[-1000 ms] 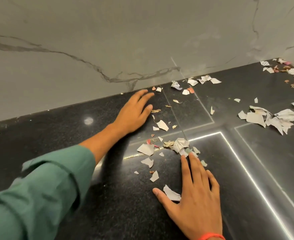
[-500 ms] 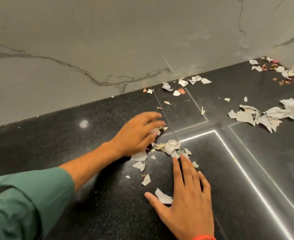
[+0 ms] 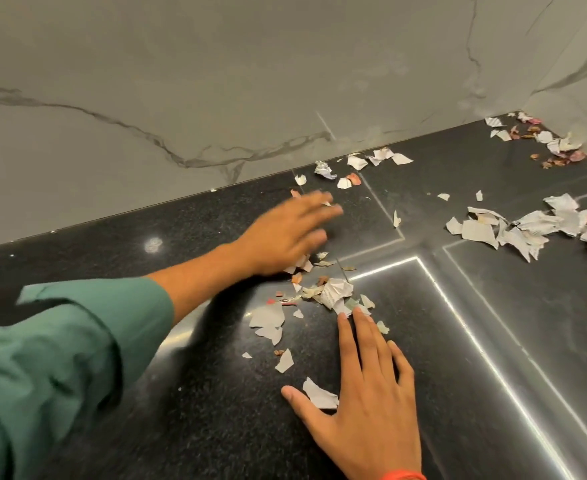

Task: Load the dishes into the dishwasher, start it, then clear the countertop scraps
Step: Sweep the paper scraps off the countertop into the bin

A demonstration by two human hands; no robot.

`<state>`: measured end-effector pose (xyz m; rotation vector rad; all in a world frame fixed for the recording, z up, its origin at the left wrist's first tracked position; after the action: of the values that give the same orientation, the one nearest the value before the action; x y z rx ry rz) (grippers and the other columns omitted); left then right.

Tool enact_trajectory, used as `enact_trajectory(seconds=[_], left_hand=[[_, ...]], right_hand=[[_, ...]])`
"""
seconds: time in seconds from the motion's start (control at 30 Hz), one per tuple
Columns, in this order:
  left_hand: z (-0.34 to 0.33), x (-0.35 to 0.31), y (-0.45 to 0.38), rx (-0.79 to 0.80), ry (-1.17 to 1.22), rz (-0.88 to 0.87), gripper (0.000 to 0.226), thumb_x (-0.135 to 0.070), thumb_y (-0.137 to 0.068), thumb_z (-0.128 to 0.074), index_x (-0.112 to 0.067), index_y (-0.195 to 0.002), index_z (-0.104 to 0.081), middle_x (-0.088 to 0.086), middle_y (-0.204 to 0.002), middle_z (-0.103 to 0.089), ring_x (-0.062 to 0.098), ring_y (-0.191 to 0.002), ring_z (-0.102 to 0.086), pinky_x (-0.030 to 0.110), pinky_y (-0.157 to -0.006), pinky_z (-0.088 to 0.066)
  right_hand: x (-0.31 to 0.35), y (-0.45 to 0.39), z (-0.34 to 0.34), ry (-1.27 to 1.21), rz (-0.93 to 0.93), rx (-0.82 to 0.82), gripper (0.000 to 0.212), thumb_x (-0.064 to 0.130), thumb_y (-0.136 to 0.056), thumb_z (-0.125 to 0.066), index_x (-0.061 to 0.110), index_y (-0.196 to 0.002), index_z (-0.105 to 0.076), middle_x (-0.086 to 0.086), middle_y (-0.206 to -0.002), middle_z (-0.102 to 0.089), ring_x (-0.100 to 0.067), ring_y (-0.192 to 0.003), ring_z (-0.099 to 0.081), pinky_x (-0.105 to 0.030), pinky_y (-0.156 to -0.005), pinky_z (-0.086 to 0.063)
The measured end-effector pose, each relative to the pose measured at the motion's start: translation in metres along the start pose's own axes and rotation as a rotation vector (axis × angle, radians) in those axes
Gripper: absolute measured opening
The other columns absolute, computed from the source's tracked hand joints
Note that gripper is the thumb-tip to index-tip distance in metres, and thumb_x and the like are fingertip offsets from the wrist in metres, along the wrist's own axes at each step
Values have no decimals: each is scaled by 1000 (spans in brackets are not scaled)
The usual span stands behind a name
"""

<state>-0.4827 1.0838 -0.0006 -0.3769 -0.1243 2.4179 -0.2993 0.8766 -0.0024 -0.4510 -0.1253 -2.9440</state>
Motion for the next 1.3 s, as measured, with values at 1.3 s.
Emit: enact_trajectory(seconds=[1.3], left_hand=[[-9, -33, -3, 53, 259, 2, 45, -33, -109, -39, -18, -148, -54, -3, -156, -49, 11, -149, -37, 38, -121, -33]], right_hand=[[1, 0, 3, -46, 8, -8, 107, 94, -77, -34, 26, -159, -25, 1, -168, -15, -16, -153, -20, -45, -117, -19]])
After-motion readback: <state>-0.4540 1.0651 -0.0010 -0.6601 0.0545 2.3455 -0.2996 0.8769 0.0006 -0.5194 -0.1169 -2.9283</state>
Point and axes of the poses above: each hand's wrist, its own y-axis away from the middle knuckle, its own z-axis out of the back of the hand, x = y × z, the point moved 2 cm from there along -y, towards the middle knuckle
